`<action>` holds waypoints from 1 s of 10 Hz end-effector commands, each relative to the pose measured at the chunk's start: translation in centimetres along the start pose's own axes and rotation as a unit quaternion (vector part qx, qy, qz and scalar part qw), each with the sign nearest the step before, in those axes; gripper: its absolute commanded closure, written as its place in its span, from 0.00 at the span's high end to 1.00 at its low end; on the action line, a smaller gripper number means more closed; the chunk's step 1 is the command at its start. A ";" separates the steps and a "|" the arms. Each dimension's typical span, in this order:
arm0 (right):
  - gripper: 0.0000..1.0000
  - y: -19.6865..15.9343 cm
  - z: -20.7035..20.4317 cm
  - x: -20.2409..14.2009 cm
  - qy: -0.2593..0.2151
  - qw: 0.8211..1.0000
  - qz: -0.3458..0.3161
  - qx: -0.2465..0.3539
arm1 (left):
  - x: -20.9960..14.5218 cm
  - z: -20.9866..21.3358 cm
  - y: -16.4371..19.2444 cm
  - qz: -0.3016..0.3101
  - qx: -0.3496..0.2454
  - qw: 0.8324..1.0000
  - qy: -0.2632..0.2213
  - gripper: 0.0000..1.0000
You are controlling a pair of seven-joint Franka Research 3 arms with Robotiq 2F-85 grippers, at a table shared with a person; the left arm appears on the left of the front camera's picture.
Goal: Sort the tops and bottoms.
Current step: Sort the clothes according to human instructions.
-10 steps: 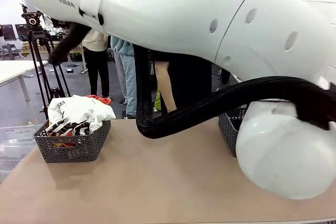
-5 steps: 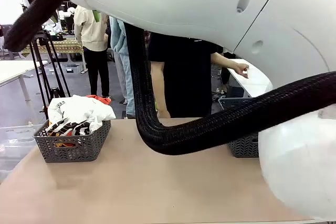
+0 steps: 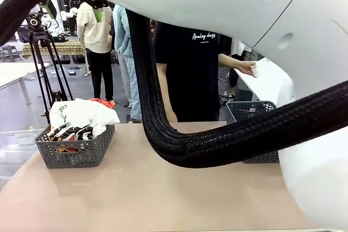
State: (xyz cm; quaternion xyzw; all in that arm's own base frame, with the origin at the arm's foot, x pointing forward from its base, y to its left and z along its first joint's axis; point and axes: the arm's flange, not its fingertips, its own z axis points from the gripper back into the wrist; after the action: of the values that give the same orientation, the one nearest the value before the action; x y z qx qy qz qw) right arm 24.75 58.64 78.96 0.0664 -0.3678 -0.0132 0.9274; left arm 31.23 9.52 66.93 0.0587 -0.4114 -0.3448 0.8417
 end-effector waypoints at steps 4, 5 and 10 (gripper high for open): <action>1.00 0.0 1.3 -0.3 -0.011 0.999 -0.030 0.003 | 0.1 0.1 0.1 0.001 0.002 1.000 0.001 1.00; 1.00 0.0 1.3 -0.3 -0.011 0.999 -0.030 0.003 | 0.1 0.1 0.1 0.001 0.002 1.000 0.001 1.00; 1.00 0.0 1.3 -0.3 -0.011 0.999 -0.030 0.003 | 0.1 0.1 0.1 0.001 0.002 1.000 0.001 1.00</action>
State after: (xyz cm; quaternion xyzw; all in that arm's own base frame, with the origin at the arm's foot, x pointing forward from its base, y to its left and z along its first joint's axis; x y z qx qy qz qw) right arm 23.74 58.36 79.67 0.0766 -0.3756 -0.0473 0.9224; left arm 31.23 9.52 66.93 0.0587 -0.4114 -0.3448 0.8417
